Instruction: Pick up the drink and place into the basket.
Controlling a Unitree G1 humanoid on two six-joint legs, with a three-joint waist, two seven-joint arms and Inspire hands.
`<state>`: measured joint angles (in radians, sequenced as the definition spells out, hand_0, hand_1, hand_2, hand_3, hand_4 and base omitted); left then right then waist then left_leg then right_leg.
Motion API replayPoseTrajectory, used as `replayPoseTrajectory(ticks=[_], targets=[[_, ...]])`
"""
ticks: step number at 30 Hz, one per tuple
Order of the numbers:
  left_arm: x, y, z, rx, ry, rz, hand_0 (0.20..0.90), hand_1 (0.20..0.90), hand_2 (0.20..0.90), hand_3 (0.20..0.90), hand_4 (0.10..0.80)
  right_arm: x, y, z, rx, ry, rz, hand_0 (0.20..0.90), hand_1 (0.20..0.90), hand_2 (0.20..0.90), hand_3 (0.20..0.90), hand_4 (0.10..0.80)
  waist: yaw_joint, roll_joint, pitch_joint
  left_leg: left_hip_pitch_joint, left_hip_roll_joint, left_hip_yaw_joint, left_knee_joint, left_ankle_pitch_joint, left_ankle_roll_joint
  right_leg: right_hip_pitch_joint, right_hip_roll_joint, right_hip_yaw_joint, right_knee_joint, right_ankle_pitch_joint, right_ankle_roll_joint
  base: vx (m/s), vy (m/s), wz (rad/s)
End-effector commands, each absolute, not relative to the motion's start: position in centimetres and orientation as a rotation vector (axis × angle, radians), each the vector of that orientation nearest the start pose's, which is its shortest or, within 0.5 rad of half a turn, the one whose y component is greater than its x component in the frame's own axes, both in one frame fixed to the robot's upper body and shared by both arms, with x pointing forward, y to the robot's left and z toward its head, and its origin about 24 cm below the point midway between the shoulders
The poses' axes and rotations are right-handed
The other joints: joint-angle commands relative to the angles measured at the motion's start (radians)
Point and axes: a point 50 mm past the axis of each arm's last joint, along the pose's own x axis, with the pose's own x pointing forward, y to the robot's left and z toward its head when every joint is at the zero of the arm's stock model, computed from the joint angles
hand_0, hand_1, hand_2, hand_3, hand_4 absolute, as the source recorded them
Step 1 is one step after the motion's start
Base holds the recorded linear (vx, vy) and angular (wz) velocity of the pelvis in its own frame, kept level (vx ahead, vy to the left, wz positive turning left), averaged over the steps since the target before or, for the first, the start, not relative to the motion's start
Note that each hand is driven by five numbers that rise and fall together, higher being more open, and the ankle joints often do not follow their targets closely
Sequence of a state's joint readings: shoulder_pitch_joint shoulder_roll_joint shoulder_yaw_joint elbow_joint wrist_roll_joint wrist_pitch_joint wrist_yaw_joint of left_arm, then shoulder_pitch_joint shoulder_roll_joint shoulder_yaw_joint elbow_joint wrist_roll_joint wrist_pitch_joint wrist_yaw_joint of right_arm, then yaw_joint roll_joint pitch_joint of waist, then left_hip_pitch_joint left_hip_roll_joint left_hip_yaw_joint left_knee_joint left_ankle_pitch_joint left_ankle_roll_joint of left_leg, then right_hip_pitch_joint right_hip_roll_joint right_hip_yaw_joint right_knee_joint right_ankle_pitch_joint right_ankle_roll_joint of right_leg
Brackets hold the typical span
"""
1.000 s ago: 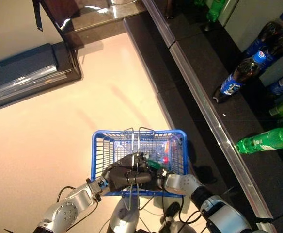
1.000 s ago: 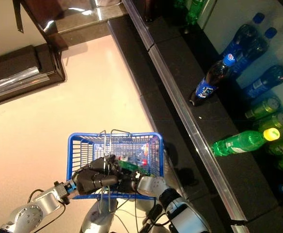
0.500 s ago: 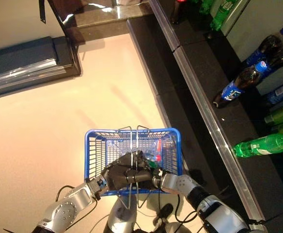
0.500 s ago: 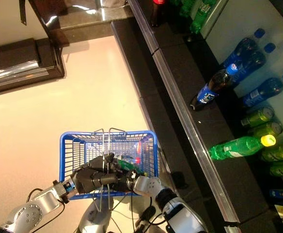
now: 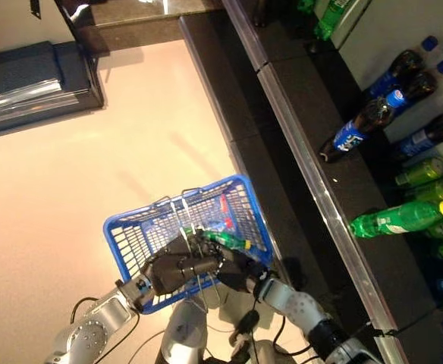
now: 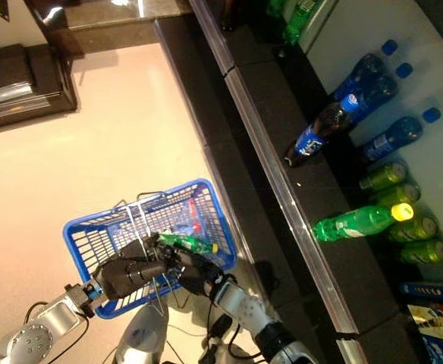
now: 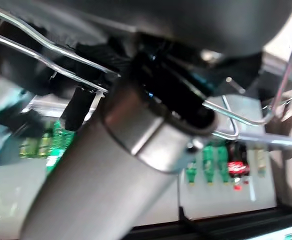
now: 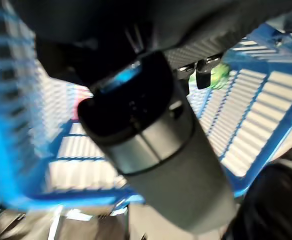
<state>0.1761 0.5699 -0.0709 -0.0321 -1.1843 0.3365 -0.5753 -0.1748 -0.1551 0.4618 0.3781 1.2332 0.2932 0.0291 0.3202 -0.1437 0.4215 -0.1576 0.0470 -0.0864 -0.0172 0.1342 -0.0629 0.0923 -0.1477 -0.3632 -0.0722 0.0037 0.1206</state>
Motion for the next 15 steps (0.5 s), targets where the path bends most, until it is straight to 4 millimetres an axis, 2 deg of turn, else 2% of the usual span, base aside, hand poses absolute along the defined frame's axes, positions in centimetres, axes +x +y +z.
replayPoseTrajectory(ticks=[1,5,11,13,14,15], targets=[[20.3,17.6,11.0,-0.857,-0.26,-0.992,0.3,0.3,0.3,0.2,0.1,23.3,-6.2,-1.0,0.943,0.58,0.535,0.9,0.9,0.9,0.9,0.8,-0.032,0.026,-0.147,0.074,0.072,0.04,0.029,-0.057,0.035,-0.049,-0.046,0.039,0.042,0.112,-0.004,0.005,0.02,-0.1],[20.1,19.3,8.4,-0.866,-0.213,-0.851,0.3,0.3,0.3,0.2,0.1,22.2,-7.9,-0.5,0.948,0.515,0.549,0.9,0.9,0.9,0.9,0.8,-0.068,0.027,-0.174,0.104,0.081,0.06,0.015,-0.06,0.035,-0.044,-0.046,0.058,0.041,0.109,0.002,0.018,0.031,-0.14],[19.4,21.5,4.8,-0.9,-0.14,-0.61,0.3,0.3,0.3,0.2,0.1,20.8,-9.5,-0.3,0.945,0.452,0.579,0.9,0.9,0.9,0.9,0.8,-0.11,0.032,-0.22,0.151,0.089,0.095,-0.019,-0.06,0.034,-0.032,-0.049,0.078,0.029,0.108,0.011,0.018,0.053,-0.16],[19.1,22.3,3.2,-0.907,-0.112,-0.496,0.3,0.3,0.3,0.2,0.1,20.2,-10.0,-0.4,0.95,0.437,0.584,0.9,0.9,0.9,0.9,0.8,-0.125,0.034,-0.236,0.168,0.09,0.107,-0.032,-0.06,0.033,-0.027,-0.05,0.085,0.023,0.108,0.014,-0.002,0.048,-0.19],[18.4,23.0,1.5,-0.907,-0.082,-0.394,0.3,0.3,0.3,0.2,0.1,19.7,-10.5,-0.6,0.957,0.425,0.581,0.9,0.9,0.9,0.9,0.8,-0.139,0.035,-0.252,0.182,0.09,0.119,-0.042,-0.061,0.033,-0.024,-0.052,0.092,0.017,0.109,0.016,-0.004,0.043,-0.19],[18.3,23.2,1.1,-0.916,-0.075,-0.36,0.3,0.3,0.3,0.2,0.1,19.6,-10.6,-0.7,0.964,0.421,0.581,0.9,0.9,0.9,0.9,0.8,-0.142,0.036,-0.256,0.186,0.09,0.123,-0.046,-0.061,0.032,-0.022,-0.052,0.094,0.015,0.109,0.017,-0.009,0.045,-0.16]])
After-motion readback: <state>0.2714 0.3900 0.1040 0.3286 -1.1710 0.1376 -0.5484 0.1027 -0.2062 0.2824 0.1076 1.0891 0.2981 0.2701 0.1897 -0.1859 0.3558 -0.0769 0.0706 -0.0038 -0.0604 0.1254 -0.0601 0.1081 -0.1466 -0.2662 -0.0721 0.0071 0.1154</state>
